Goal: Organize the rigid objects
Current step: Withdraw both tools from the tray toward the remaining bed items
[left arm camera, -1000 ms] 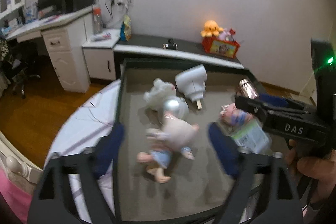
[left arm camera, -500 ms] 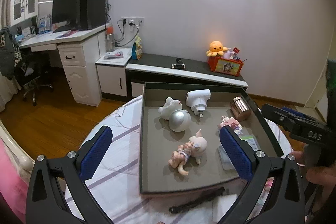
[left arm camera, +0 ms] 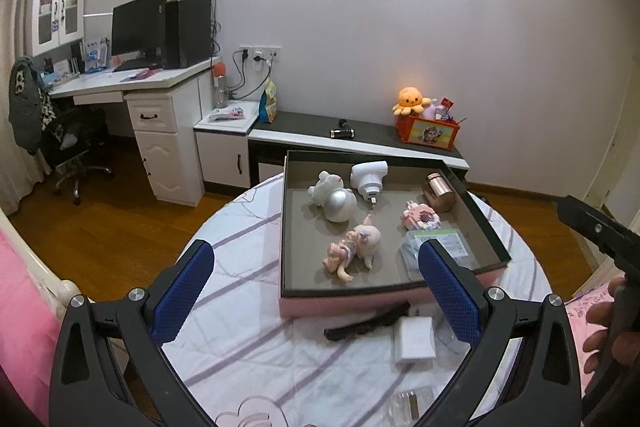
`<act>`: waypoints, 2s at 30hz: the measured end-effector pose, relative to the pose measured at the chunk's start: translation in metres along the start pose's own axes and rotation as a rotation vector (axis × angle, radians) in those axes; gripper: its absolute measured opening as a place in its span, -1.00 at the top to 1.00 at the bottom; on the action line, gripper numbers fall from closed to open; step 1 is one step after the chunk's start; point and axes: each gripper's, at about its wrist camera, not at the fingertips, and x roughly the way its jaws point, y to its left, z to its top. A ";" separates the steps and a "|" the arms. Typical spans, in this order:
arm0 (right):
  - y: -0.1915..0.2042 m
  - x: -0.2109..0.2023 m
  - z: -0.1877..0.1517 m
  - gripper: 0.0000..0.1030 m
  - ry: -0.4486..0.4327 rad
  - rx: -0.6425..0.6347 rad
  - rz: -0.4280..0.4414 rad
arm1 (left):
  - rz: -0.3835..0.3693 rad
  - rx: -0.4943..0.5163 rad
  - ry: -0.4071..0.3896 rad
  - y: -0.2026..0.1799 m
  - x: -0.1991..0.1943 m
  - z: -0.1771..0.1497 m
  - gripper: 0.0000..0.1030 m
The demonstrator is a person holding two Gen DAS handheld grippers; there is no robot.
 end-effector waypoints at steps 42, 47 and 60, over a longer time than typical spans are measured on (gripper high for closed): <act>0.011 -0.058 -0.052 -1.00 0.009 -0.056 -0.099 | -0.050 0.012 0.048 -0.022 -0.057 -0.059 -1.00; -0.004 -0.043 -0.059 -1.00 0.053 -0.037 -0.124 | -0.062 0.040 0.119 -0.034 -0.037 -0.080 -1.00; -0.045 0.001 -0.092 -1.00 0.205 0.005 -0.171 | -0.100 0.067 0.329 -0.062 0.029 -0.137 -1.00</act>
